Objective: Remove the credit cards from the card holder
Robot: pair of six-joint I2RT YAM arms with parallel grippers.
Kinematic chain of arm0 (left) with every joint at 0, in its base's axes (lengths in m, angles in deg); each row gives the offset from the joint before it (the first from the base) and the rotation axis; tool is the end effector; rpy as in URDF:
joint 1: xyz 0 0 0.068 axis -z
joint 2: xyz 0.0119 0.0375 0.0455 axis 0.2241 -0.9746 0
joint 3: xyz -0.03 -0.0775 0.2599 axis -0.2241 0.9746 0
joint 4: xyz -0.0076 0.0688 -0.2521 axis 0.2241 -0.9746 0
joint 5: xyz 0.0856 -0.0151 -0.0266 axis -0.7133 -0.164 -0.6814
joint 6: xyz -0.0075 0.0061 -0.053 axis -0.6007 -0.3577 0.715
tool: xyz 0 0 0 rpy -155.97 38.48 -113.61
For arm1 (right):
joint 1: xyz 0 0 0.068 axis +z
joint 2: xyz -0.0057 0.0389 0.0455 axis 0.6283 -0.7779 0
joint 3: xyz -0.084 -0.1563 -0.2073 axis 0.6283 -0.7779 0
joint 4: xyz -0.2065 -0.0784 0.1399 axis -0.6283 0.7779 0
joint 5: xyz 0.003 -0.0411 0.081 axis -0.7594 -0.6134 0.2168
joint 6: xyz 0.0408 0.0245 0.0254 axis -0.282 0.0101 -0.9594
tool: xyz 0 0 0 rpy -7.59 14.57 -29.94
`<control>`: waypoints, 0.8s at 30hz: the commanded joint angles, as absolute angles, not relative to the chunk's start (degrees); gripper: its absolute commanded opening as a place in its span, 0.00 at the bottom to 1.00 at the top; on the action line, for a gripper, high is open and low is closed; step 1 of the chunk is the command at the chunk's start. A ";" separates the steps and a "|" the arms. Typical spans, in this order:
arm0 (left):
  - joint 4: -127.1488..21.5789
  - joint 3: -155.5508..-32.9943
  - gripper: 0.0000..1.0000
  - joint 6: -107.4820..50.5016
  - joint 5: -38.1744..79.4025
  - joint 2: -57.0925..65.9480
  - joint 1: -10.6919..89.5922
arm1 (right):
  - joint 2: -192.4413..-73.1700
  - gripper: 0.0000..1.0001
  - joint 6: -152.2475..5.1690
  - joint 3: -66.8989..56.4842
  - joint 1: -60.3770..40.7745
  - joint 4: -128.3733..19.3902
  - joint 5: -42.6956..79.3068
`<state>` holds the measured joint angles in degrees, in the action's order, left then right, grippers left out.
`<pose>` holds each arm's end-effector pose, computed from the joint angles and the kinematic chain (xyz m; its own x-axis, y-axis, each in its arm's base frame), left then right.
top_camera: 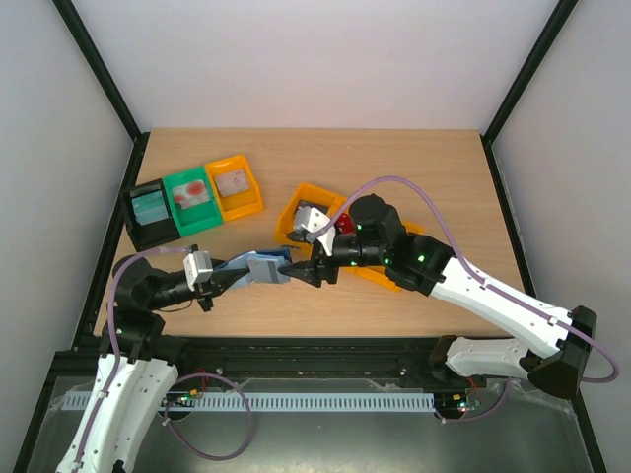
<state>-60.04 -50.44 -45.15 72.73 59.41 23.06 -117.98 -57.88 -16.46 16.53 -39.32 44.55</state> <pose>0.0915 -0.0478 0.3032 0.1306 0.0213 -0.9912 0.9337 0.3336 0.1302 0.1307 0.2247 0.3757 -0.0184 -0.2517 -0.9676 -0.9998 -0.0058 0.0205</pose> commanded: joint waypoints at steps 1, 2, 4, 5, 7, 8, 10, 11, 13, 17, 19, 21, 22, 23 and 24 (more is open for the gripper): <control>-59.63 -52.17 0.02 -46.62 72.81 59.78 23.23 | -117.39 0.71 -56.29 -16.68 16.26 -36.72 44.18; -59.67 -52.12 0.02 -46.68 72.82 59.69 23.19 | -117.36 0.72 -56.16 -16.76 16.24 -36.45 43.77; -59.59 -52.15 0.02 -46.68 72.80 59.71 23.19 | -117.58 0.72 -56.48 -16.92 16.23 -36.53 42.47; -59.51 -52.14 0.02 -46.66 72.86 59.64 23.21 | -117.78 0.72 -56.83 -16.99 16.22 -36.76 41.69; -59.17 -52.15 0.02 -46.52 73.01 59.62 23.19 | -118.47 0.72 -57.50 -17.00 16.18 -37.18 40.24; -59.05 -52.08 0.02 -46.42 73.10 59.62 23.23 | -118.86 0.72 -58.01 -16.88 16.26 -37.38 39.50; -58.98 -52.16 0.02 -46.41 73.21 59.62 23.23 | -119.57 0.71 -58.19 -16.83 16.24 -37.55 39.06; -59.08 -52.15 0.02 -46.46 73.26 59.62 23.22 | -119.80 0.71 -58.26 -16.80 16.24 -37.70 38.80; -59.28 -52.16 0.02 -46.76 73.35 59.64 23.21 | -120.01 0.70 -58.48 -16.91 16.24 -38.05 37.79; -59.86 -52.25 0.02 -47.63 73.52 59.66 23.18 | -120.33 0.67 -59.02 -17.43 16.24 -38.45 32.55; -60.19 -52.20 0.02 -48.18 73.52 59.68 23.21 | -120.62 0.66 -58.64 -17.32 16.22 -37.44 30.28; -60.46 -52.33 0.02 -48.48 73.52 59.71 23.23 | -120.07 0.67 -57.91 -17.76 16.19 -37.01 30.43; -60.51 -52.33 0.02 -48.57 73.59 59.71 23.19 | -119.69 0.67 -57.72 -18.15 16.18 -37.17 31.13; -60.59 -52.26 0.02 -48.64 73.68 59.71 23.23 | -119.40 0.67 -57.52 -18.55 16.14 -37.36 31.94; -60.60 -52.19 0.02 -48.62 73.80 59.73 23.19 | -119.36 0.68 -57.48 -18.71 16.12 -37.41 32.62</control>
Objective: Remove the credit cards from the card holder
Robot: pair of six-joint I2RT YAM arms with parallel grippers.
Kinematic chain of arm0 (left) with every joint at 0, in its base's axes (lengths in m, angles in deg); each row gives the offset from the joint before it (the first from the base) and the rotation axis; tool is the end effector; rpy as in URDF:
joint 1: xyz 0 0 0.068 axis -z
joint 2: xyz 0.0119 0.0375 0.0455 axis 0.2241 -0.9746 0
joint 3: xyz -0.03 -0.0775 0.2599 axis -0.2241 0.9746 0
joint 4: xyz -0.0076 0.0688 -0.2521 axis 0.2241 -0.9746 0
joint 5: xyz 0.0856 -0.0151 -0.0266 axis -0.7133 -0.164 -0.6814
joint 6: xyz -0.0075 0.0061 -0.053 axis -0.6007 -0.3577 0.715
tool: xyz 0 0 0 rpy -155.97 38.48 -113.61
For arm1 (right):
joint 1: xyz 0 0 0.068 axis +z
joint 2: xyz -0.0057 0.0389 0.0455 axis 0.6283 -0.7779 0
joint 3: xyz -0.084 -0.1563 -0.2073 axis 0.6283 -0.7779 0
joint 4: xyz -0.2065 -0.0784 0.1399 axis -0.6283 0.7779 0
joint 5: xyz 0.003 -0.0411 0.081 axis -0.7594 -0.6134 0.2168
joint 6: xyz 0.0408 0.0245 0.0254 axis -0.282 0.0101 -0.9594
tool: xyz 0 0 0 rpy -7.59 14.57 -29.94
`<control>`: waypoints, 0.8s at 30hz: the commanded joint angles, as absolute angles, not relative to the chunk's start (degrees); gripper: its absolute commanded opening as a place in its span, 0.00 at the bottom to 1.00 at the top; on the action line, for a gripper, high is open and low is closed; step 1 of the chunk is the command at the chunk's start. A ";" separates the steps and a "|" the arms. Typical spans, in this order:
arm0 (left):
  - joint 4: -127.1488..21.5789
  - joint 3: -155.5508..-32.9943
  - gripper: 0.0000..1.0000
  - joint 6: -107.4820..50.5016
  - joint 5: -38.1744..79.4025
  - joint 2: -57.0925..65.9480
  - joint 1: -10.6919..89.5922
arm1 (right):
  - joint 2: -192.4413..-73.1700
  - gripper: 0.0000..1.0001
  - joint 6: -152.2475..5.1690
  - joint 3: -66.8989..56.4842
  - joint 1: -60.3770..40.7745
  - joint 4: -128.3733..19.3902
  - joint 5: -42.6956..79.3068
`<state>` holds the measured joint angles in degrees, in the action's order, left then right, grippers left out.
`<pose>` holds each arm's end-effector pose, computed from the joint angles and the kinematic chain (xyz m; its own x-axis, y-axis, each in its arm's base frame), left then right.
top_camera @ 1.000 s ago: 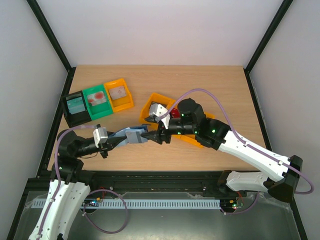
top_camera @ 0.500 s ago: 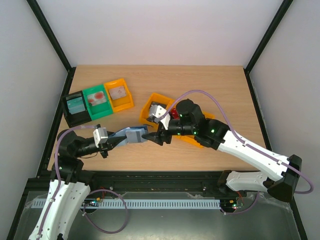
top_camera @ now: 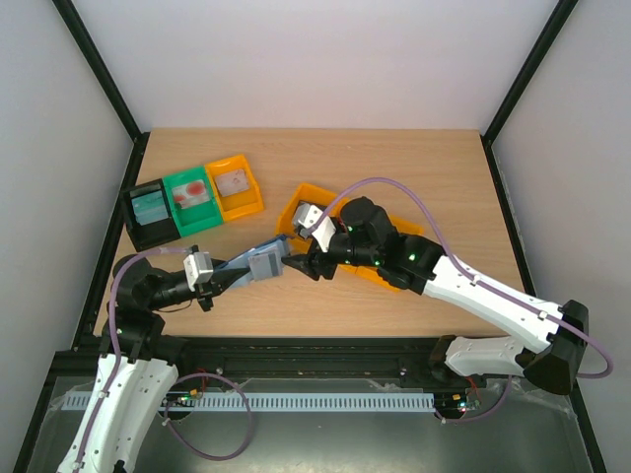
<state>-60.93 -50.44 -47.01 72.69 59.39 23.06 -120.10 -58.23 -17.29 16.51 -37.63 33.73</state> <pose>0.0916 -0.0478 0.3017 0.1454 0.0349 -0.9888 0.9311 0.3330 0.1487 0.1421 0.2308 0.3576 -0.0704 -0.3417 -0.9372 -0.9846 0.1747 0.0103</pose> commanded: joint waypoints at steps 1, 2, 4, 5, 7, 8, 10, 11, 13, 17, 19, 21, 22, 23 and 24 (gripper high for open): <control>-60.56 -52.19 0.02 -48.62 73.94 59.67 23.21 | -119.46 0.68 -57.64 -18.78 16.17 -37.42 33.02; -60.56 -52.23 0.02 -48.60 73.92 59.62 23.23 | -119.61 0.68 -57.81 -18.71 16.11 -37.42 33.20; -60.60 -52.31 0.02 -48.67 73.96 59.62 23.21 | -119.87 0.68 -58.05 -18.57 16.17 -37.53 33.56; -60.68 -52.40 0.02 -48.70 73.95 59.64 23.19 | -119.92 0.68 -58.22 -18.46 16.17 -37.51 33.71; -60.65 -52.49 0.02 -48.53 73.96 59.62 23.23 | -120.09 0.68 -58.48 -18.00 16.18 -37.68 35.11; -60.50 -52.43 0.02 -48.35 73.88 59.62 23.23 | -120.18 0.68 -58.77 -17.69 16.17 -37.94 36.23; -59.81 -52.13 0.02 -47.50 73.59 59.53 23.21 | -120.76 0.69 -59.58 -17.28 16.17 -38.56 39.48; -59.17 -51.79 0.02 -46.77 73.41 59.50 23.19 | -121.17 0.70 -59.85 -17.08 16.18 -38.78 41.23; -57.17 -50.98 0.02 -44.29 73.02 59.53 23.20 | -122.14 0.72 -60.20 -16.76 16.16 -38.88 44.85; -52.31 -49.08 0.02 -38.04 71.78 59.56 23.32 | -123.71 0.75 -62.77 -16.69 16.27 -41.18 49.67; -51.06 -48.58 0.02 -36.57 71.19 59.38 23.32 | -124.11 0.75 -64.41 -16.81 16.34 -43.03 51.12; -50.32 -48.23 0.02 -35.17 70.62 59.23 23.31 | -124.24 0.75 -65.84 -16.90 16.44 -44.92 51.84; -50.10 -48.14 0.02 -34.43 70.43 59.19 23.32 | -124.24 0.75 -66.36 -16.88 16.51 -45.73 52.21; -49.94 -47.96 0.02 -33.75 70.20 59.18 23.32 | -124.11 0.76 -66.53 -16.86 16.53 -46.05 52.52; -49.84 -47.81 0.02 -33.03 69.81 59.14 23.32 | -124.02 0.76 -66.49 -16.91 16.53 -46.23 52.70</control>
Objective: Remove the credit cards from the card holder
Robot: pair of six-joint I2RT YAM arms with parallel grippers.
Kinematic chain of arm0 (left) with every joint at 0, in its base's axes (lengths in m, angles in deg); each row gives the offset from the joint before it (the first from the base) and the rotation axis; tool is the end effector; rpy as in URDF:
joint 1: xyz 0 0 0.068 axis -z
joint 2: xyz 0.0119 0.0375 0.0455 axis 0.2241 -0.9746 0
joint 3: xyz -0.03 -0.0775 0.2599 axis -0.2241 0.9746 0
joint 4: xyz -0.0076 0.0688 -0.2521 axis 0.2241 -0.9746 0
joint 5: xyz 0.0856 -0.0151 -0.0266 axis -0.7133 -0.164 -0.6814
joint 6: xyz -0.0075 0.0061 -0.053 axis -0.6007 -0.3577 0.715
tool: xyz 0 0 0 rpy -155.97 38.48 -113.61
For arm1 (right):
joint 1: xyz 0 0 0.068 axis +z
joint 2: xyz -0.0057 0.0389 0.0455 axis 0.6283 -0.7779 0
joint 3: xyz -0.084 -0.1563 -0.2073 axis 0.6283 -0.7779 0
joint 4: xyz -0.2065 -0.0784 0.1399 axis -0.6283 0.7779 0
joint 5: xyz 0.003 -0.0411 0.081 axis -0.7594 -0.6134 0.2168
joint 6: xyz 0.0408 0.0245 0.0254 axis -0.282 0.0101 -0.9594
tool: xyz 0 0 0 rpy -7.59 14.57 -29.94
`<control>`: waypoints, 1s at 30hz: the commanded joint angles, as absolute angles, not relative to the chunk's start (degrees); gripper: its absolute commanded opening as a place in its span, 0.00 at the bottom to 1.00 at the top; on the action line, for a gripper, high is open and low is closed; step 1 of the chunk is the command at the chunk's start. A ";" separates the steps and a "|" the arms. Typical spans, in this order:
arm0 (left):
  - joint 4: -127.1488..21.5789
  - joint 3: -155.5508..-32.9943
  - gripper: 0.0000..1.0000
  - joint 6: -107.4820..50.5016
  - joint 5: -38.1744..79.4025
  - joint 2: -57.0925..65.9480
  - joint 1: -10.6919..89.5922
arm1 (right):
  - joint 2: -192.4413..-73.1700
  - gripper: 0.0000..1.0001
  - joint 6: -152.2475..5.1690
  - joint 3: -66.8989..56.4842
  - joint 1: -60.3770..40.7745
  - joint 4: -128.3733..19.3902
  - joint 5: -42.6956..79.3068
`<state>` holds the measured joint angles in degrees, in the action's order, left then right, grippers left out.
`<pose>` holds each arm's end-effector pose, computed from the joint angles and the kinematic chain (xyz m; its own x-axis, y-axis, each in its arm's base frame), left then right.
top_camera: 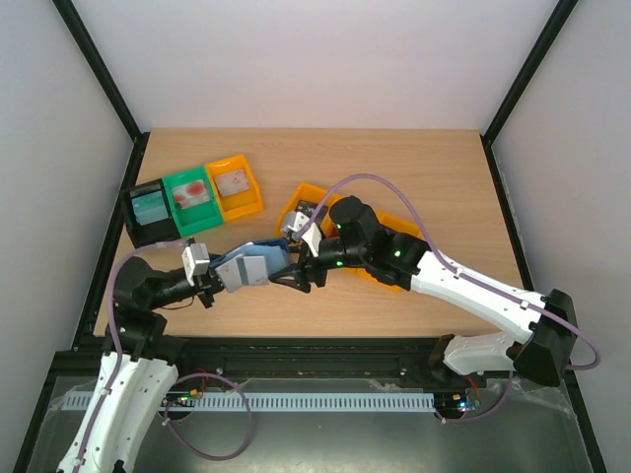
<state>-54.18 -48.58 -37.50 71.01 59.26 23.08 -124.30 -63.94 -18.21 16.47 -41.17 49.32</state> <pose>0.0953 -0.0479 0.3018 0.0717 -0.0364 -0.9968 0.9308 0.3615 0.0537 0.1440 0.2478 0.3410 -0.1825 -0.3312 -0.9258 -0.9772 -0.0430 0.2080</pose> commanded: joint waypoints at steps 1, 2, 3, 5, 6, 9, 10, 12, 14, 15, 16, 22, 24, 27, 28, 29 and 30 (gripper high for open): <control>-49.87 -47.73 0.02 -32.13 69.34 59.11 23.32 | -123.79 0.76 -66.45 -16.87 16.52 -46.28 52.94; -49.88 -47.54 0.02 -31.10 68.64 59.03 23.32 | -123.47 0.77 -66.38 -16.93 16.53 -46.30 53.02; -50.00 -47.37 0.02 -29.71 67.83 58.89 23.32 | -123.19 0.77 -66.54 -17.00 16.49 -46.32 53.10; -50.37 -46.95 0.02 -25.81 66.27 58.20 23.32 | -122.73 0.77 -66.60 -17.13 16.49 -46.23 53.05; -50.47 -46.60 0.02 -23.46 65.89 57.73 23.32 | -122.52 0.77 -66.71 -17.17 16.50 -46.15 52.69; -50.09 -45.85 0.02 -17.90 65.47 56.47 23.32 | -121.95 0.78 -66.46 -16.94 16.53 -44.79 50.52; -49.81 -45.76 0.02 -16.68 65.44 56.23 23.32 | -121.69 0.78 -66.12 -16.87 16.52 -44.24 49.92; -48.48 -45.51 0.02 -15.15 65.94 56.02 23.20 | -120.69 0.78 -65.93 -17.25 16.46 -44.20 49.16; -46.75 -45.11 0.02 -14.55 66.82 56.14 23.28 | -120.29 0.79 -66.87 -17.75 16.53 -45.82 48.75; -46.13 -44.81 0.02 -14.39 67.06 56.11 23.28 | -120.46 0.78 -67.79 -17.84 16.51 -46.91 48.67; -45.59 -44.57 0.02 -14.18 67.17 56.17 23.27 | -120.97 0.77 -68.80 -17.76 16.48 -47.88 48.57; -43.15 -44.29 0.02 -14.12 68.52 56.50 23.23 | -126.99 0.59 -72.01 -15.23 16.49 -48.51 50.35; -43.25 -44.31 0.02 -14.12 69.08 56.68 23.23 | -127.72 0.39 -71.94 -14.56 16.46 -48.00 50.43; -43.63 -44.04 0.02 -14.10 69.32 57.09 23.04 | -126.81 0.05 -72.07 -14.47 16.19 -47.57 48.26; -43.64 -43.95 0.02 -14.07 69.22 57.27 22.84 | -126.22 0.02 -72.28 -14.53 15.92 -47.37 46.95; -43.79 -43.85 0.05 -14.02 68.86 57.47 22.65 | -125.57 0.02 -72.30 -14.70 15.63 -46.90 45.52; -44.14 -43.62 0.16 -14.03 68.16 57.67 22.36 | -125.03 0.02 -72.34 -14.64 15.39 -46.01 44.30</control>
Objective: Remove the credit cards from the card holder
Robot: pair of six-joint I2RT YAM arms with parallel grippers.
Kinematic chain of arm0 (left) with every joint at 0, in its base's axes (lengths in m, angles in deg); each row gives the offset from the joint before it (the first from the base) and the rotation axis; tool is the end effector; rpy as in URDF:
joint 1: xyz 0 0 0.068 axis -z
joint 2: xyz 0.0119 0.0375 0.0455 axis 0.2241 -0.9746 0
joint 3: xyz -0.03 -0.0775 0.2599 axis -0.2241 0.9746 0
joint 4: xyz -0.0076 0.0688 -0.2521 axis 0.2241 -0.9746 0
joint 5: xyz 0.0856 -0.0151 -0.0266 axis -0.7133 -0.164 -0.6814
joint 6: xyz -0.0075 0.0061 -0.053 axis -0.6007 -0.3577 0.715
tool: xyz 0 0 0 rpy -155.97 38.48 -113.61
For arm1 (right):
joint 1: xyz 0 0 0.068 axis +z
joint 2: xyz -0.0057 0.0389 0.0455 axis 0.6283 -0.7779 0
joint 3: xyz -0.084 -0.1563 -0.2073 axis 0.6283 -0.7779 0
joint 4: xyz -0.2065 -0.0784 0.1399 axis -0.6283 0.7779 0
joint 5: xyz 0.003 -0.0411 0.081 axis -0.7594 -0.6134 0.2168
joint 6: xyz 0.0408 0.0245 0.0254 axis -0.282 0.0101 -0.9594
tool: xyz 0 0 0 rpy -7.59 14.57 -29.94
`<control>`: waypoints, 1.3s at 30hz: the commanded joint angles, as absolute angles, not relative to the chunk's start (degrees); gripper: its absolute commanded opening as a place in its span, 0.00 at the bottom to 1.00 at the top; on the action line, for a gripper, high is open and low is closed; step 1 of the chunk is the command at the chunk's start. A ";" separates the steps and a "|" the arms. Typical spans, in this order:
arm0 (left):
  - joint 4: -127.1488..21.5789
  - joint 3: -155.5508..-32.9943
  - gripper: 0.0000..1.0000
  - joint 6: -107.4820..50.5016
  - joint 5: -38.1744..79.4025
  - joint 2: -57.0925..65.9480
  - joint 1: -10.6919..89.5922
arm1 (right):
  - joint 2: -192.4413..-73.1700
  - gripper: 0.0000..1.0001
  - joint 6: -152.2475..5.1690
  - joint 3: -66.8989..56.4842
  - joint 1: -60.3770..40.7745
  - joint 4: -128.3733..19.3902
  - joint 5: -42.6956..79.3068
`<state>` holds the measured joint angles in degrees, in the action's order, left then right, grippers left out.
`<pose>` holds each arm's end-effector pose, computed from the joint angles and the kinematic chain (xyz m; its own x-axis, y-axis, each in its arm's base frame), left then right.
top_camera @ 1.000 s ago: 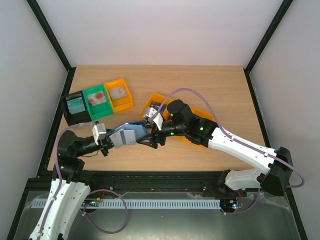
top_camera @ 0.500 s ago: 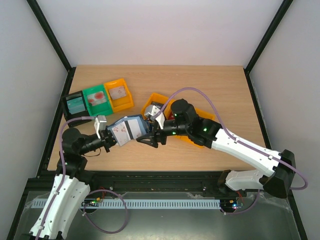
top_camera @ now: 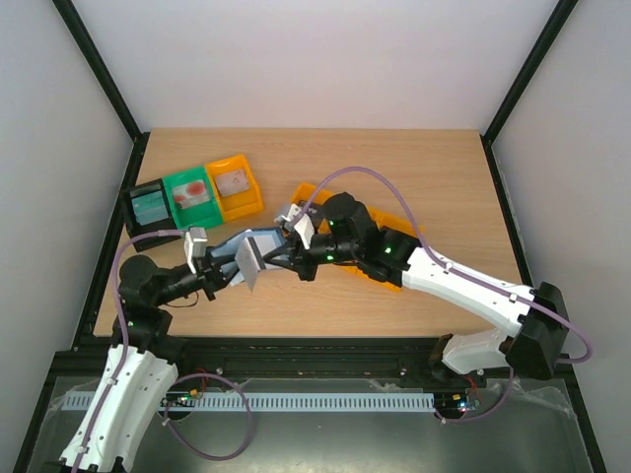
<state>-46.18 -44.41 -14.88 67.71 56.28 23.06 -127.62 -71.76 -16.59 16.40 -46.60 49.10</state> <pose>0.1107 -0.0495 0.2859 -0.2686 -0.1978 -0.9427 0.8714 0.3671 -0.3253 0.1544 0.2621 0.3438 -0.2808 -0.2849 -0.9165 -0.9553 -0.0095 0.2956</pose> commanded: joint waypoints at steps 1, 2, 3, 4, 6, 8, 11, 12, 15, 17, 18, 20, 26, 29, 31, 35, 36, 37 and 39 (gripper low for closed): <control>-44.65 -43.46 0.31 -14.22 67.41 57.87 21.97 | -124.62 0.01 -72.27 -14.34 14.99 -44.87 43.20; -45.18 -43.34 0.42 -14.70 66.99 58.17 21.61 | -124.37 0.02 -72.24 -13.88 14.55 -43.34 42.19; -45.79 -43.24 0.50 -15.34 66.57 58.39 21.23 | -124.11 0.02 -72.26 -13.42 14.11 -41.80 40.95; -46.64 -43.13 0.58 -16.21 65.98 58.90 20.87 | -123.88 0.02 -72.26 -13.03 13.89 -40.28 38.97; -48.81 -43.04 0.70 -18.15 63.98 59.65 20.32 | -123.77 0.02 -72.37 -11.82 13.83 -36.94 33.98; -50.20 -43.01 0.80 -19.46 61.92 60.19 19.89 | -124.28 0.01 -72.39 -10.24 13.84 -33.24 29.24; -49.18 -42.48 0.97 -19.68 60.57 59.97 19.47 | -125.37 0.02 -71.63 -8.56 13.87 -29.50 29.42; -48.73 -42.35 0.99 -19.57 60.51 59.71 19.46 | -125.18 0.02 -71.15 -8.73 13.91 -29.89 32.35; -47.01 -41.83 0.99 -18.42 61.41 58.83 19.45 | -123.03 0.02 -69.98 -10.77 13.90 -34.28 43.28; -45.99 -41.44 0.99 -17.59 62.53 58.30 19.45 | -121.48 0.02 -68.85 -11.78 13.90 -36.37 49.10; -45.44 -41.32 0.99 -17.35 63.25 58.22 19.45 | -120.71 0.02 -68.37 -12.01 13.92 -37.25 51.30; -43.29 -41.24 0.99 -16.69 65.96 58.21 19.45 | -119.69 0.02 -67.28 -12.57 13.88 -38.15 54.84; -37.61 -41.61 0.99 -15.14 73.57 58.21 19.45 | -120.52 0.02 -63.54 -12.52 13.90 -35.96 61.27; -36.16 -42.05 0.99 -14.51 75.24 58.12 19.45 | -121.00 0.02 -62.26 -12.21 13.87 -34.73 62.29; -35.70 -42.57 0.98 -14.11 76.05 58.15 19.45 | -120.86 0.02 -61.78 -12.33 13.91 -34.68 61.96; -32.89 -43.03 0.85 -11.91 78.09 58.12 19.45 | -120.68 0.01 -61.42 -12.62 13.95 -34.64 61.31; -32.60 -43.14 0.79 -11.75 78.79 58.12 19.45 | -120.66 0.02 -61.26 -12.64 13.92 -34.43 61.20; -32.65 -43.23 0.71 -11.69 79.17 58.19 19.45 | -120.63 0.02 -61.09 -12.64 13.89 -34.21 60.93; -33.16 -43.33 0.45 -11.99 80.21 58.25 19.45 | -120.47 0.02 -60.74 -12.80 13.89 -33.93 60.17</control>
